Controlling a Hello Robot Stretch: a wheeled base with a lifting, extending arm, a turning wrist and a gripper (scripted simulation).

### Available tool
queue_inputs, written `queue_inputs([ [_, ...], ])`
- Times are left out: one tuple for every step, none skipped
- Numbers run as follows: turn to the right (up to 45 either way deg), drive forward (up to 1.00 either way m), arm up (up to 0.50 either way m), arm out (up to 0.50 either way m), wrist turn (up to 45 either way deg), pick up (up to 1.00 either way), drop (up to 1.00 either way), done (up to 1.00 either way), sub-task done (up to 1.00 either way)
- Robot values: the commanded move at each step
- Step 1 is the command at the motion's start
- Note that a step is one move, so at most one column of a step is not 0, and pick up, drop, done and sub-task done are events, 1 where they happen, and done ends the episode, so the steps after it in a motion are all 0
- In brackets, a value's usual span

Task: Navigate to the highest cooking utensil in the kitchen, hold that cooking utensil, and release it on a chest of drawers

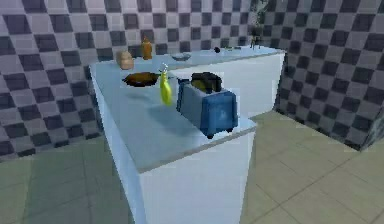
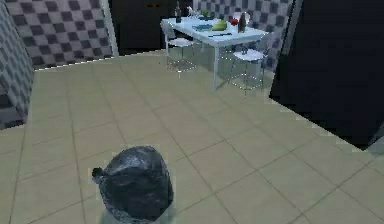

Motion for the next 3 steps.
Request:
queue_inputs([
  [-45.0,0.00,0.00,0.00,0.0,0.00,0.00,0.00,0.00],
  [-27.0,0.00,0.00,0.00,0.0,0.00,0.00,0.00,0.00],
  [0.0,0.50,0.00,0.00,0.0,0.00,0.00,0.00,0.00],
])
